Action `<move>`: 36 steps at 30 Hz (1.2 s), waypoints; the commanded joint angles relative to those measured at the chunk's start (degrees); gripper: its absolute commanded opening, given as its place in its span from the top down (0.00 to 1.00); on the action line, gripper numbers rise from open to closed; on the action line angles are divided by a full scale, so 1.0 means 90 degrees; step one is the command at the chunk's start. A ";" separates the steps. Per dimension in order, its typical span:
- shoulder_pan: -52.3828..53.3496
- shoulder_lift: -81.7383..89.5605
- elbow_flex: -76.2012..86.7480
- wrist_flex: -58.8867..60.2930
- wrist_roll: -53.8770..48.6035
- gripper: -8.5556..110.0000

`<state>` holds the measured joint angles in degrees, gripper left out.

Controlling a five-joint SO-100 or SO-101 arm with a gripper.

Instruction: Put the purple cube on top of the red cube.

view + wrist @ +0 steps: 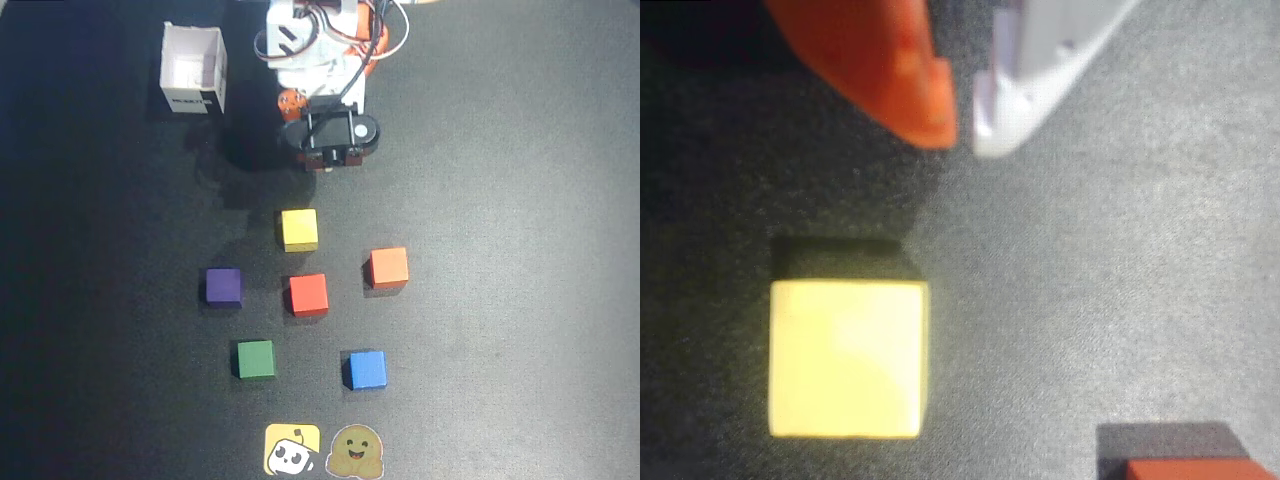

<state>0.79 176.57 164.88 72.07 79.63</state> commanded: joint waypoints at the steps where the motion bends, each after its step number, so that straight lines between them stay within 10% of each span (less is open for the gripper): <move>1: -0.0029 0.0068 -0.0029 0.0010 -0.0039 0.93; 36: 0.0010 0.0068 -0.0029 0.0010 -0.0098 0.93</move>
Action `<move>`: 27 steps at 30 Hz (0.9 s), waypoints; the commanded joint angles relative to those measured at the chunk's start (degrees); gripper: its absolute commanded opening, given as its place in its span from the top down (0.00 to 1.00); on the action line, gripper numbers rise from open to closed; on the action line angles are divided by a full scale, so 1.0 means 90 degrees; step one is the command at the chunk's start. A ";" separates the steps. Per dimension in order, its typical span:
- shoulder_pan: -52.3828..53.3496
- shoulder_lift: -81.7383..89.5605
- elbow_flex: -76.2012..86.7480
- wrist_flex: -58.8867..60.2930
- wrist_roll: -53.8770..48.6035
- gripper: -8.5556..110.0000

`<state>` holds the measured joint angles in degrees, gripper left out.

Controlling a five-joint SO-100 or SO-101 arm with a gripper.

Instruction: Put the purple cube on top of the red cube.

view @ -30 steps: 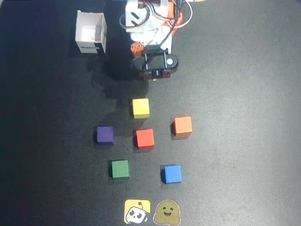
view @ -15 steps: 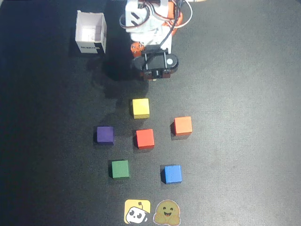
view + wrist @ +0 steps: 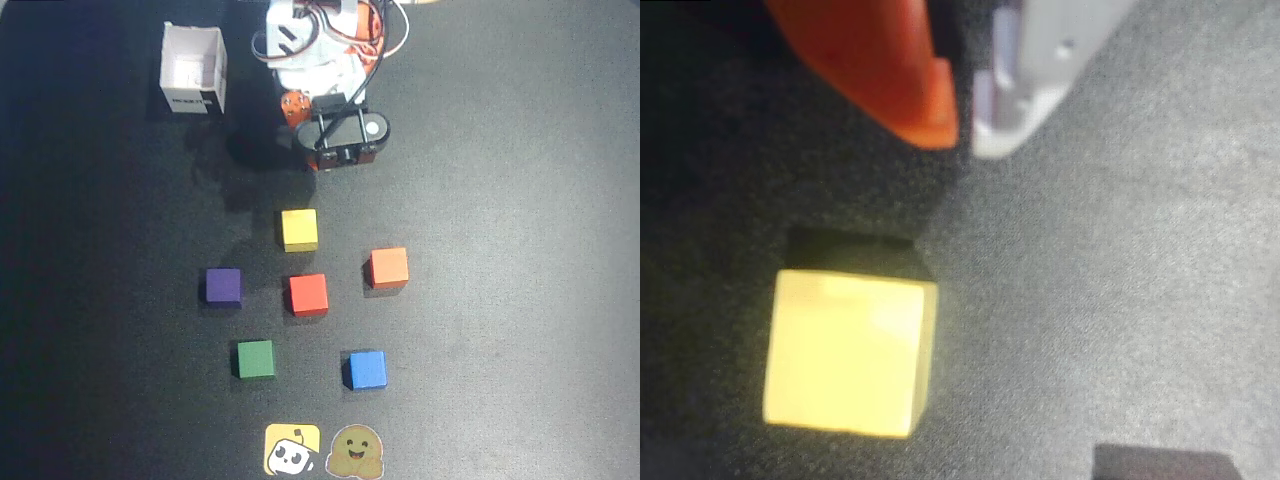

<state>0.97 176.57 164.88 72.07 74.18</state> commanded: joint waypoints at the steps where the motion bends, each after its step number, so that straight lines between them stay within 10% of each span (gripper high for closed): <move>1: -0.0020 0.0068 -0.0029 0.0010 0.0557 0.92; 10: -0.0049 -0.0332 -0.0508 -0.0205 0.0703 0.90; 27: 0.0850 -0.6924 -0.4971 -0.0420 0.1191 0.72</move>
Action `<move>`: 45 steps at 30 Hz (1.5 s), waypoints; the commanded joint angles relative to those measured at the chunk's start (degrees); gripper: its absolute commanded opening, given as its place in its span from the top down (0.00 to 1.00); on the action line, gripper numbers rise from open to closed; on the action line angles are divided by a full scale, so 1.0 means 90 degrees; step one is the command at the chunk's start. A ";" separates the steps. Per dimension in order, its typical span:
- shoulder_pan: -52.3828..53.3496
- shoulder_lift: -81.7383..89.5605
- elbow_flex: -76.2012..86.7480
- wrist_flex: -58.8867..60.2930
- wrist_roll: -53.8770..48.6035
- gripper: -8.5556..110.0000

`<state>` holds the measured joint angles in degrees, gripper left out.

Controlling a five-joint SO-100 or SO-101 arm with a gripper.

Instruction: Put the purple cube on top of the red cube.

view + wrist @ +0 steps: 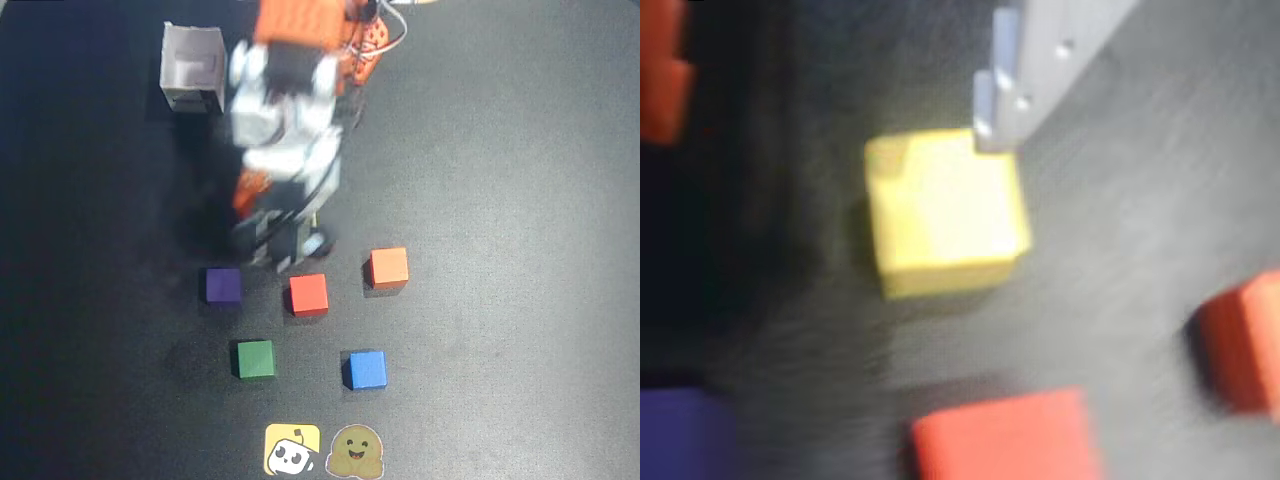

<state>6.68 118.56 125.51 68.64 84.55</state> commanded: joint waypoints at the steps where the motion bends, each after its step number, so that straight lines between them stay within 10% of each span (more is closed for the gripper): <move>1: 0.0312 -0.0703 -0.0723 -0.0068 0.0039 0.72; 45: 0.1201 -0.4688 -0.3389 -0.0254 -0.1973 0.76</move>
<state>17.58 75.76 97.21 66.45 68.82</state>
